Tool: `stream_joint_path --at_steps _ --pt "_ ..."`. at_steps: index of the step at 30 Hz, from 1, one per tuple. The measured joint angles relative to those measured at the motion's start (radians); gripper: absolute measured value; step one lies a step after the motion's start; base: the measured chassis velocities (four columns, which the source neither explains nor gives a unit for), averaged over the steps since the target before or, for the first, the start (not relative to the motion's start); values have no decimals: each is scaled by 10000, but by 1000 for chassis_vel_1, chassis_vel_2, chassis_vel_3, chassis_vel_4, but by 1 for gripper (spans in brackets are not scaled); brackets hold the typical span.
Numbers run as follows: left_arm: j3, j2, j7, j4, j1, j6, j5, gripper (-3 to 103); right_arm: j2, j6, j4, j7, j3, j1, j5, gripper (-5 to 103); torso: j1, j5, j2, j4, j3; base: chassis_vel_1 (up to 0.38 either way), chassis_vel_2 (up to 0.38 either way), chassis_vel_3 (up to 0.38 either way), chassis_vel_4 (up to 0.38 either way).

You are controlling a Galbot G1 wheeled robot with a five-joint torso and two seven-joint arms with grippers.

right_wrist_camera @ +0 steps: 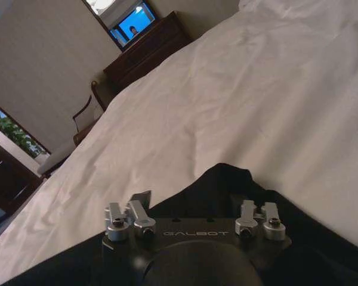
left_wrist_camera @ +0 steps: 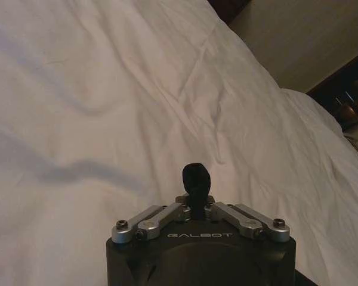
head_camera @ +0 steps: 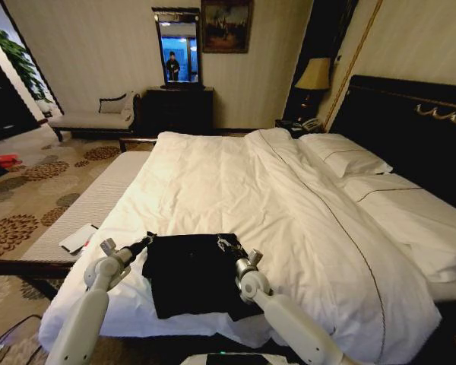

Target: Fold the clothes on the bed.

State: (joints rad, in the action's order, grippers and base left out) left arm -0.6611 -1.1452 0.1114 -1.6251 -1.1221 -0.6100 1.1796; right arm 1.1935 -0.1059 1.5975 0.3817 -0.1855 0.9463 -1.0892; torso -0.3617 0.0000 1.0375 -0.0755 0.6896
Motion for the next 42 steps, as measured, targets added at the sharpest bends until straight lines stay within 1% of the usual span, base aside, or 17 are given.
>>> stream_joint_path --at_steps 1,4,6,9,10,11,12,14,15,16,17,21,22,25,35,39,42 --pt "0 0 0 0 0 0 0 3 0 0 0 0 0 0 0 70 0 0 0 0 0 0 0 0 0" --pt "28 -7 -20 18 26 57 -126 3 -15 -104 -24 -89 53 -10 -66 54 0 0 -1 0 0 0 0 0 0" --pt "30 -8 -22 22 31 64 -146 3 -23 -140 -23 -138 61 -6 -72 54 0 0 0 0 0 0 0 0 0" --pt "41 -8 -32 35 66 118 -263 3 -99 -351 -14 -476 101 77 -78 37 0 1 0 0 0 0 0 0 0" --pt "41 -8 -32 35 66 118 -263 3 -99 -351 -14 -476 101 77 -78 37 0 1 0 0 0 0 0 0 0" --pt "43 -8 -34 35 71 122 -270 3 -122 -378 2 -529 110 95 -78 32 0 0 -1 0 0 0 0 0 0" --pt "46 -8 -35 33 77 124 -271 3 -150 -405 18 -578 118 116 -80 32 0 0 0 0 -1 0 0 0 0" --pt "48 -6 -36 17 82 125 -272 3 -212 -468 51 -678 131 160 -70 21 0 1 -1 0 -1 0 0 0 0" --pt "48 -6 -37 10 84 125 -272 3 -216 -484 55 -691 138 167 -66 21 0 0 0 0 -1 0 0 0 0" --pt "48 -6 -37 -12 86 126 -272 3 -211 -550 82 -715 187 185 -54 10 0 1 0 0 -1 0 0 0 0" --pt "44 -4 -38 -34 86 126 -269 3 -171 -632 116 -717 270 194 -53 5 0 0 0 0 -1 0 0 0 0" --pt "15 8 -58 -94 86 141 -244 3 -41 -876 210 -795 469 198 -54 2 -1 1 0 1 0 0 0 0 0" --pt "-19 27 -106 -135 89 177 -207 3 22 -1092 319 -955 643 198 -65 1 -1 1 0 1 0 0 0 0 0" --pt "-87 54 -183 -198 115 274 -72 3 49 -1292 520 -1140 846 201 -132 0 -1 0 0 2 0 0 0 0 0" --pt "-254 244 -581 -499 357 1070 1117 3 40 -1882 1084 -1823 1578 186 -563 0 -1 1 0 0 0 0 0 0 0" --pt "-347 253 -902 -1053 234 1507 1600 3 -289 -2148 1687 -2423 1665 379 -559 0 -1 2 0 -1 -1 0 0 0 0" --pt "-397 290 -1057 -1375 27 1661 1705 3 -442 -2199 1951 -2605 1721 543 -525 0 -1 1 0 -3 -1 0 0 0 0"
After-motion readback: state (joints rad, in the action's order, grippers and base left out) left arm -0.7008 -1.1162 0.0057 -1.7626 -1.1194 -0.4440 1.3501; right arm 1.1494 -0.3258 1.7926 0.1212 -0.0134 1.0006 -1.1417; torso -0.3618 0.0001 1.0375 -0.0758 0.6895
